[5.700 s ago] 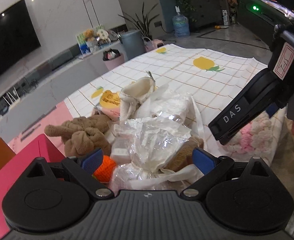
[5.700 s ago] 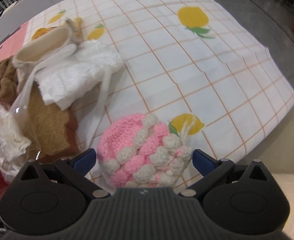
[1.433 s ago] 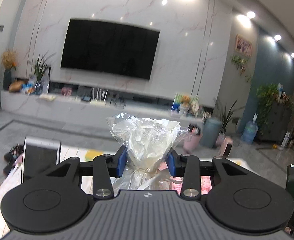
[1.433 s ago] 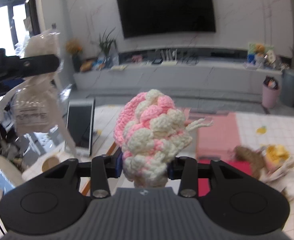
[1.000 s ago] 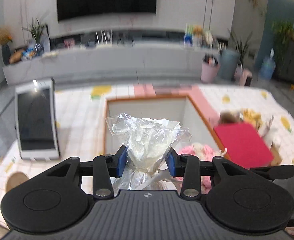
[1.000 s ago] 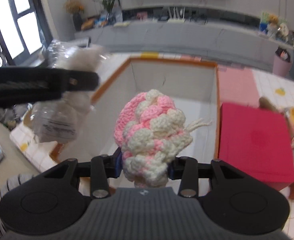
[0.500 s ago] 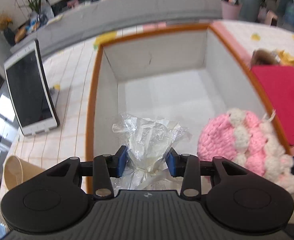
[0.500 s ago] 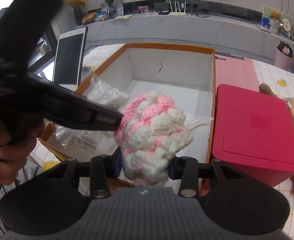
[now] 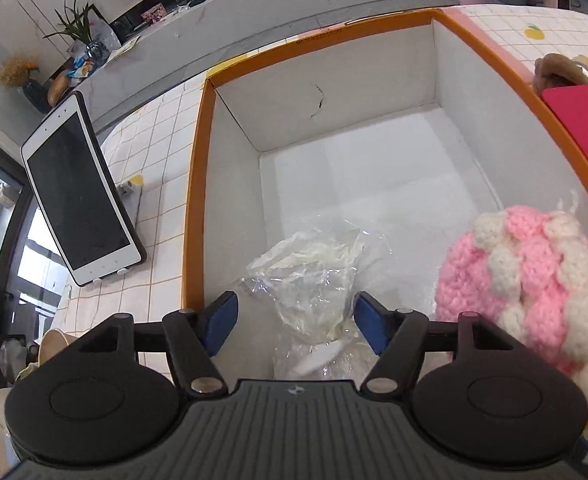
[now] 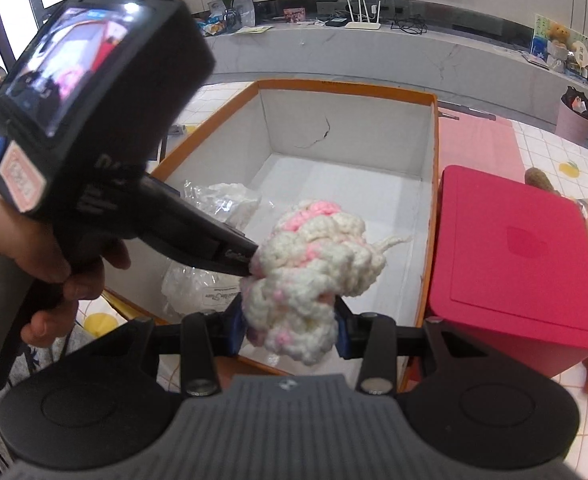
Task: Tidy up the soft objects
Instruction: 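Lower both items into the box and open both tools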
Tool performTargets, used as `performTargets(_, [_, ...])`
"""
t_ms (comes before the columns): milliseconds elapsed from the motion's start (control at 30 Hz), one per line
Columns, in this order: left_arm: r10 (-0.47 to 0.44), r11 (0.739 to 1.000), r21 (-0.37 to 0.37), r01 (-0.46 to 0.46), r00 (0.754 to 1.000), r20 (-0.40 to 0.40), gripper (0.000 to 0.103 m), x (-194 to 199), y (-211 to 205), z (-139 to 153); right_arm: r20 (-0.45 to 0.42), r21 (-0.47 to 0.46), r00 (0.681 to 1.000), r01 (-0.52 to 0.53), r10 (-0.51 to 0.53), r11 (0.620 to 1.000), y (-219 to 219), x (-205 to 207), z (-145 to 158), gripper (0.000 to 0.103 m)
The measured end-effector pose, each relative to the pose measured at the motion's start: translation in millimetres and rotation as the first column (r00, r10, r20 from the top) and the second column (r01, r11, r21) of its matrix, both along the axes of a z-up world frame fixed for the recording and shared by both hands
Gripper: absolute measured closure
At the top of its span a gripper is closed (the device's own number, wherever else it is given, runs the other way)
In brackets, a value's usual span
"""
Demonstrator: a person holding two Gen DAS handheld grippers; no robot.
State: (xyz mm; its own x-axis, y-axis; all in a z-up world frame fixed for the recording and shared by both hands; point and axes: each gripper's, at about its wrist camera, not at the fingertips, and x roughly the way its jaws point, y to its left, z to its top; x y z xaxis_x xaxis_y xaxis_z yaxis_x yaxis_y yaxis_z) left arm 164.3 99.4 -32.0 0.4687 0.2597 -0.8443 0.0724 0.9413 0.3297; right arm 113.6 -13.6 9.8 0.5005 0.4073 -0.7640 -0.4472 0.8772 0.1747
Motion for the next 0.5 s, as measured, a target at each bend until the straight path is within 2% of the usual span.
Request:
performTargets(133, [-0.031, 1.000, 0.003, 0.031, 1.000, 0.001, 0.021, -4.9, -1.6, 8.9, 0.003, 0.000, 1.000, -0.002, 0.002, 1.000, 0.0, -0.3, -1.2, 0.061])
performTargets(233, [-0.066, 0.998, -0.027, 0.065, 0.998, -0.007, 0.018, -7.2, 2.1, 20.9, -0.004, 0.003, 1.000, -0.008, 0.008, 1.000, 0.6, 0.9, -1.5, 0.062])
performTargets(367, [-0.105, 0.992, -0.062, 0.108, 0.993, 0.048, 0.016, -22.5, 7.0, 39.2, -0.009, -0.005, 1.000, 0.006, -0.006, 1.000, 3.9, 5.4, -0.2, 0.062])
performTargets(500, [-0.121, 0.984, -0.111, 0.137, 0.984, 0.132, 0.015, -38.5, 14.2, 58.5, -0.026, 0.003, 0.999, -0.026, 0.026, 1.000, 15.9, 10.4, 3.5, 0.062])
